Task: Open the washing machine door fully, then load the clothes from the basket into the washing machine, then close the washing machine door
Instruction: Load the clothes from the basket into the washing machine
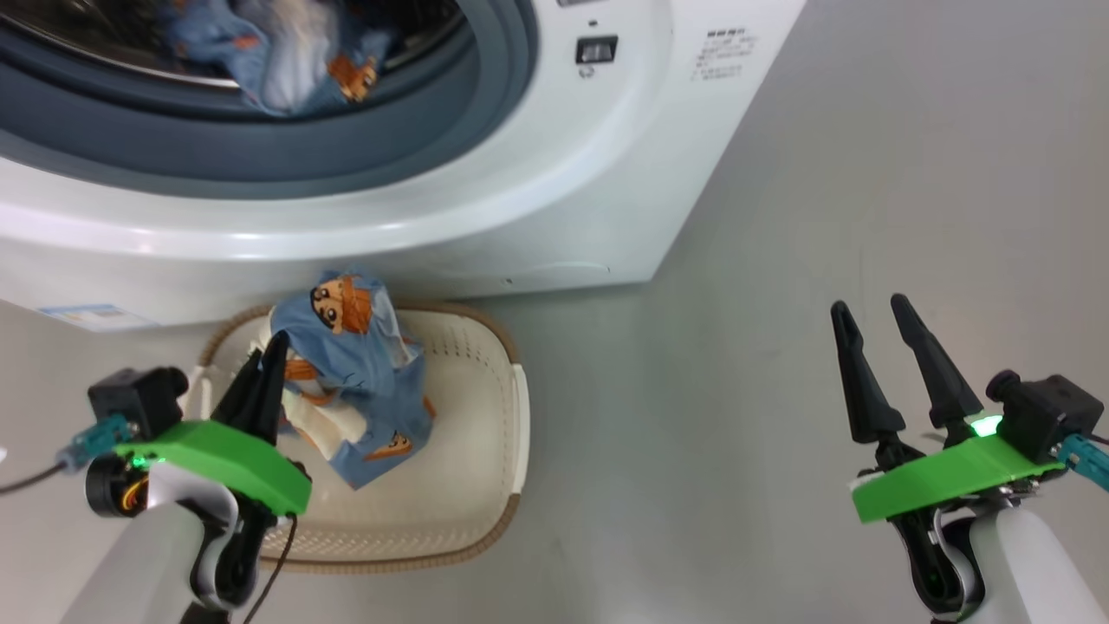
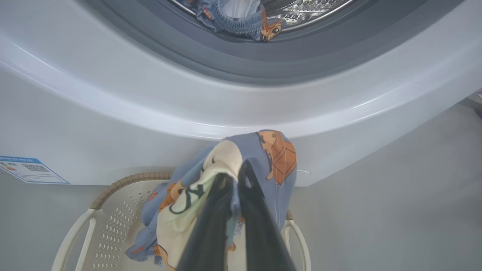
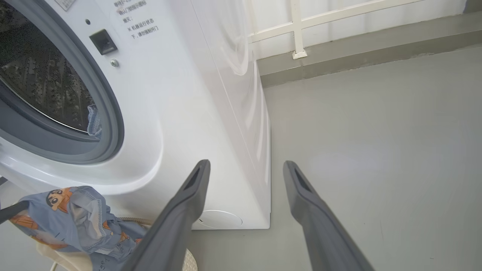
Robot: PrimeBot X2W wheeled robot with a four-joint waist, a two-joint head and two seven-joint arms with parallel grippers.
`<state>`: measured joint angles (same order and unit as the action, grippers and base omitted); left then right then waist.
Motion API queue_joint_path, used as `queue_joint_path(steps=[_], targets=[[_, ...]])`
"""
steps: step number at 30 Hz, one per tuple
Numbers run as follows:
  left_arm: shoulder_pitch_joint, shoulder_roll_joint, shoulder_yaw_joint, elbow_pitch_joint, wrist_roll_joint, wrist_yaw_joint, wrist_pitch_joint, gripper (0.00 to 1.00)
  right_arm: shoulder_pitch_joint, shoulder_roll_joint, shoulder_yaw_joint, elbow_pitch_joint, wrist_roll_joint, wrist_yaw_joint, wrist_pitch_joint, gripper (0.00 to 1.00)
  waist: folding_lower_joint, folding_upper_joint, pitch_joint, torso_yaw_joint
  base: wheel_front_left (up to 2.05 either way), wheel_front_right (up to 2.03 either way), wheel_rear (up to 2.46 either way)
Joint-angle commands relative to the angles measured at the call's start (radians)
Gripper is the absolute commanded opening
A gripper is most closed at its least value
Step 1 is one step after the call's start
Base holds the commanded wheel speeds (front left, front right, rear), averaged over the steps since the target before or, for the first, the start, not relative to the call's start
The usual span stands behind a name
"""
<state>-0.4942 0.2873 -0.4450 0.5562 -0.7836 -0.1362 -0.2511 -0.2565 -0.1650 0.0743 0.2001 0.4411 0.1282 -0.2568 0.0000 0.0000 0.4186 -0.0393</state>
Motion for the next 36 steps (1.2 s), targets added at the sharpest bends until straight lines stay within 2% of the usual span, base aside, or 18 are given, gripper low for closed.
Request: queue_joint_path(steps=[1, 7, 12, 14, 20, 28, 36], targets=[[0.029, 0.027, 0.064, -0.05, 0.034, 0.006, -0.011, 0.0, 0.033, -0.012, 0.014, -0.018, 0.007, 0.003, -0.005, 1.0, 0.0, 0.0, -0.057, 0.027, 0.0, 0.0, 0.0], [0.134, 0.0, 0.193, -0.189, 0.139, 0.006, -0.011, 0.0, 0.07, -0.022, 0.001, -0.017, 0.012, 0.003, -0.005, 1.0, 0.0, 0.0, -0.105, 0.039, 0.0, 0.0, 0.0], [0.211, -0.028, 0.262, -0.282, 0.196, 0.006, -0.011, 0.0, 0.091, -0.025, -0.005, -0.017, 0.013, 0.003, -0.005, 1.0, 0.0, 0.0, -0.128, 0.043, 0.0, 0.0, 0.0], [0.253, -0.038, 0.289, -0.326, 0.251, 0.006, -0.011, 0.0, 0.1, -0.026, -0.009, -0.018, 0.013, 0.003, -0.005, 1.0, 0.0, 0.0, -0.137, 0.046, 0.0, 0.0, 0.0], [0.376, -0.107, 0.372, -0.437, 0.335, 0.006, -0.011, 0.0, 0.135, -0.03, -0.02, -0.022, 0.015, 0.003, -0.005, 1.0, 0.0, 0.0, -0.165, 0.053, 0.0, 0.0, 0.0], [0.475, -0.173, 0.419, -0.533, 0.395, 0.006, -0.011, 0.0, 0.156, -0.03, -0.023, -0.022, 0.016, 0.003, -0.005, 1.0, 0.0, 0.0, -0.18, 0.049, 0.0, 0.0, 0.0], [0.393, -0.182, 0.43, -0.57, 0.397, 0.006, -0.011, 0.0, 0.153, -0.022, -0.022, -0.029, 0.015, 0.003, -0.005, 1.0, 0.0, 0.0, -0.16, 0.037, 0.0, 0.0, 0.0]])
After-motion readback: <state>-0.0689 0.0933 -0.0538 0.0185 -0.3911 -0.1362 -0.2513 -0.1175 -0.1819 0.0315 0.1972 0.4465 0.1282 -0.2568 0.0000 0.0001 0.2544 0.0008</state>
